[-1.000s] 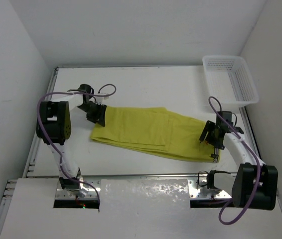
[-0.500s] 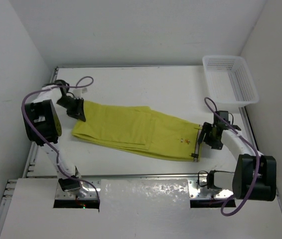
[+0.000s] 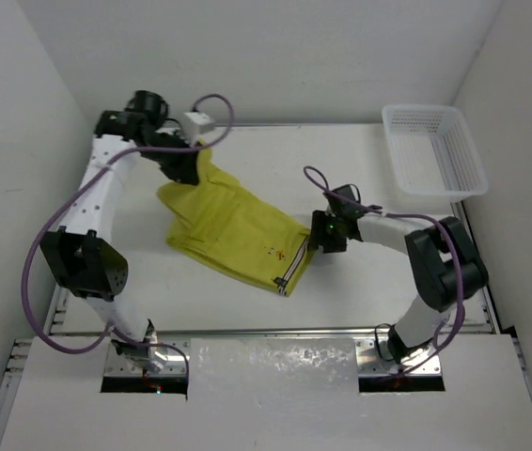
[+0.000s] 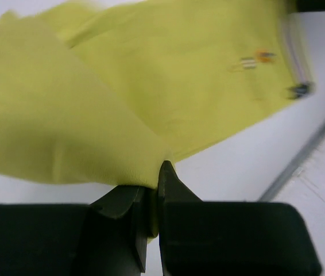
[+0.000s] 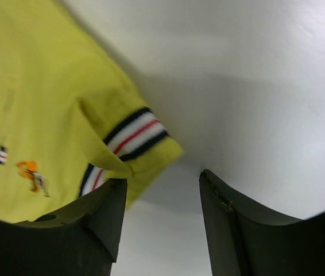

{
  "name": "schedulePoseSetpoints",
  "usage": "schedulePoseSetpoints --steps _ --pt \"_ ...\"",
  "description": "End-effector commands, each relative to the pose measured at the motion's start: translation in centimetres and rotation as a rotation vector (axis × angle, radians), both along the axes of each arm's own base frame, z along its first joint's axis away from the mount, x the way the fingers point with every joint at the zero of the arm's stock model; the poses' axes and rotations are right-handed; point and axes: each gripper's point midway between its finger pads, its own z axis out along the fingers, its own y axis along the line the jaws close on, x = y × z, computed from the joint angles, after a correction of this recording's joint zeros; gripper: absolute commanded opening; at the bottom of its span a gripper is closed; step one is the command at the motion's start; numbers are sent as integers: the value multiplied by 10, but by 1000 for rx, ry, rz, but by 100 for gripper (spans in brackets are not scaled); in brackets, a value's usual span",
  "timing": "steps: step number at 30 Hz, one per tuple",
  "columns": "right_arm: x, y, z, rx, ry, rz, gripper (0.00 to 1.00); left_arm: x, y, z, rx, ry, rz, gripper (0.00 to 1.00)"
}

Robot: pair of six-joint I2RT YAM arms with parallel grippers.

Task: Fold and stack the trousers
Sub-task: Fold the trousers

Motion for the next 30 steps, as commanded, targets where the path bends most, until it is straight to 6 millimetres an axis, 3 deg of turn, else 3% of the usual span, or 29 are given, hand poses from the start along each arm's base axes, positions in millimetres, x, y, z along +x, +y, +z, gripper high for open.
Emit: schedulePoseSetpoints --steps 1,2,5,10,17,21,24,27,30 --pt "35 44 10 133 -54 -8 51 -50 -80 2 -118 99 -231 0" --pt "40 49 8 150 -50 -5 50 -61 -102 -6 -121 143 -283 0" --pt "57 56 10 147 -58 10 48 -81 -133 -28 -101 222 -377 0" --pt "66 63 15 164 -54 32 48 -89 -176 -53 -81 292 -462 0" --pt "67 70 10 206 -27 28 48 -102 -249 -48 -166 307 -555 0" --pt "64 70 4 222 -17 2 48 -103 -269 -45 -229 313 -557 0" --pt "64 70 6 227 -24 -6 48 -93 -272 -60 -210 316 -521 1" --pt "66 67 9 220 -23 -2 49 -86 -271 -84 -159 337 -488 13" --pt "73 55 18 203 -42 -21 60 -77 -266 -103 -103 342 -458 27"
